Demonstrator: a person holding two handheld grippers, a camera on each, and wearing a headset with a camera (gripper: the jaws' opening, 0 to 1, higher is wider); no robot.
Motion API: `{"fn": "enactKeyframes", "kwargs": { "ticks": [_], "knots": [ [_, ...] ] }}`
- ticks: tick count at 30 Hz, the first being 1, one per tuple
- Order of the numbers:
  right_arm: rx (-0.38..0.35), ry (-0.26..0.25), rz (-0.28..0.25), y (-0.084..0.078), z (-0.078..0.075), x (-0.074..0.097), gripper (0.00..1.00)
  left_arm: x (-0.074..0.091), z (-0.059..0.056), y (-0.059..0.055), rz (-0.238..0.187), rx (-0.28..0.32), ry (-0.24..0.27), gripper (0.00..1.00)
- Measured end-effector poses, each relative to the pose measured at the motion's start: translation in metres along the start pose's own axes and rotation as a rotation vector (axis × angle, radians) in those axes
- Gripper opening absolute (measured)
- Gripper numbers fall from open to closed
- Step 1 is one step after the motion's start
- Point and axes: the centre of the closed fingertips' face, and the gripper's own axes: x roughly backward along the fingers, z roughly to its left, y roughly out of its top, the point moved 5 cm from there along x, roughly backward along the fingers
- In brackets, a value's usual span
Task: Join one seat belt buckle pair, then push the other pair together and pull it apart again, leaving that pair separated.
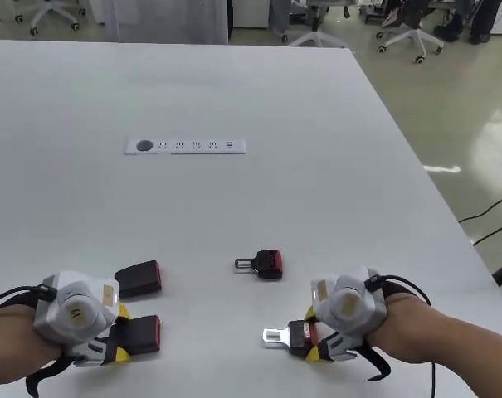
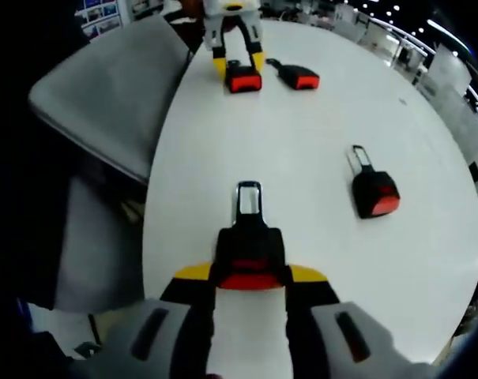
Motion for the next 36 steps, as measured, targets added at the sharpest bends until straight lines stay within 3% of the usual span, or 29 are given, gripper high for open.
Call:
{"fn": "enactKeyframes", "kwargs": {
  "ticks": [10, 20, 24, 36],
  "knots": [
    [-0.001, 0.004, -0.02, -0.002, -0.001, 0.0, 0.34, -0.004, 0.0, 0.004, 0.042, -0.014, -0.038, 0.33],
    [-0.027, -0.011, -0.014, 0.003, -0.001, -0.001, 0.34, -0.005, -0.001, 0.004, 0.053, -0.016, -0.055, 0.33],
    [-0.075, -0.021, -0.034, 0.013, -0.002, -0.005, 0.34, -0.005, -0.001, 0.004, 0.058, -0.016, -0.053, 0.33],
    [-0.021, -0.021, -0.101, 0.057, 0.003, -0.027, 0.34, -0.005, -0.001, 0.003, 0.066, -0.025, -0.057, 0.33]
  ]
}}
